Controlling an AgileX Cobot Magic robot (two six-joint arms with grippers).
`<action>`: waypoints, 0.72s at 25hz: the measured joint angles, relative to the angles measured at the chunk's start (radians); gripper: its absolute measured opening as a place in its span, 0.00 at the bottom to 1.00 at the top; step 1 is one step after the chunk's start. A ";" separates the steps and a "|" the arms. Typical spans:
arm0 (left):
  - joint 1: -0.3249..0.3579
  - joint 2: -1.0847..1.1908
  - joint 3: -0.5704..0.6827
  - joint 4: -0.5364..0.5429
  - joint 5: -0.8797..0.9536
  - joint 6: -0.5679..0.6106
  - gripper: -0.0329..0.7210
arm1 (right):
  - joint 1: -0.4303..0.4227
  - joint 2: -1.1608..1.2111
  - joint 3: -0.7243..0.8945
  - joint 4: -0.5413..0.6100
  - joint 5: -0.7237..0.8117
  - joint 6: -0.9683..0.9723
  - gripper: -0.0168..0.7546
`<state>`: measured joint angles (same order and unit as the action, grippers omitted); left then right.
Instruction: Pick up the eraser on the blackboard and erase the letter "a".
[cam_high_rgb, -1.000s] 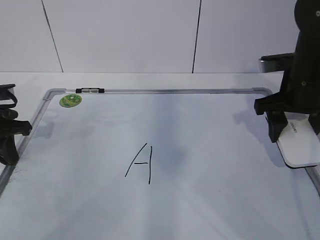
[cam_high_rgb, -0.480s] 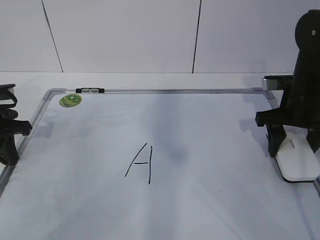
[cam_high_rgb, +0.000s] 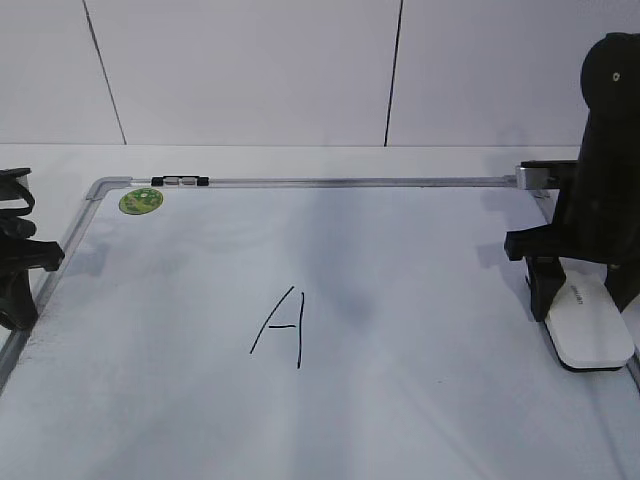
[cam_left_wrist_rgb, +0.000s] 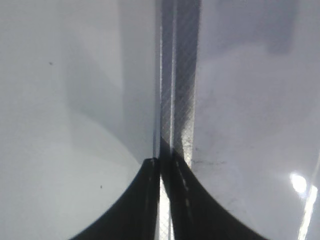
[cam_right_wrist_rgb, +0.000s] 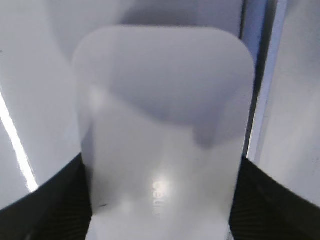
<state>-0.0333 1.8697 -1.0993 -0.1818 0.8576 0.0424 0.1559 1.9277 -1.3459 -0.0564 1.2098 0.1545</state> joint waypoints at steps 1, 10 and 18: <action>0.000 0.000 0.000 0.000 0.000 0.000 0.10 | 0.000 0.000 0.000 0.000 0.000 0.000 0.72; 0.000 0.000 0.000 -0.002 0.000 0.000 0.10 | 0.000 0.000 0.000 0.000 0.000 -0.002 0.72; 0.000 0.000 0.000 -0.005 0.000 0.000 0.10 | 0.000 0.000 0.000 -0.015 -0.004 -0.002 0.72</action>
<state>-0.0333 1.8697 -1.0993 -0.1873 0.8576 0.0424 0.1559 1.9281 -1.3459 -0.0714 1.2057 0.1527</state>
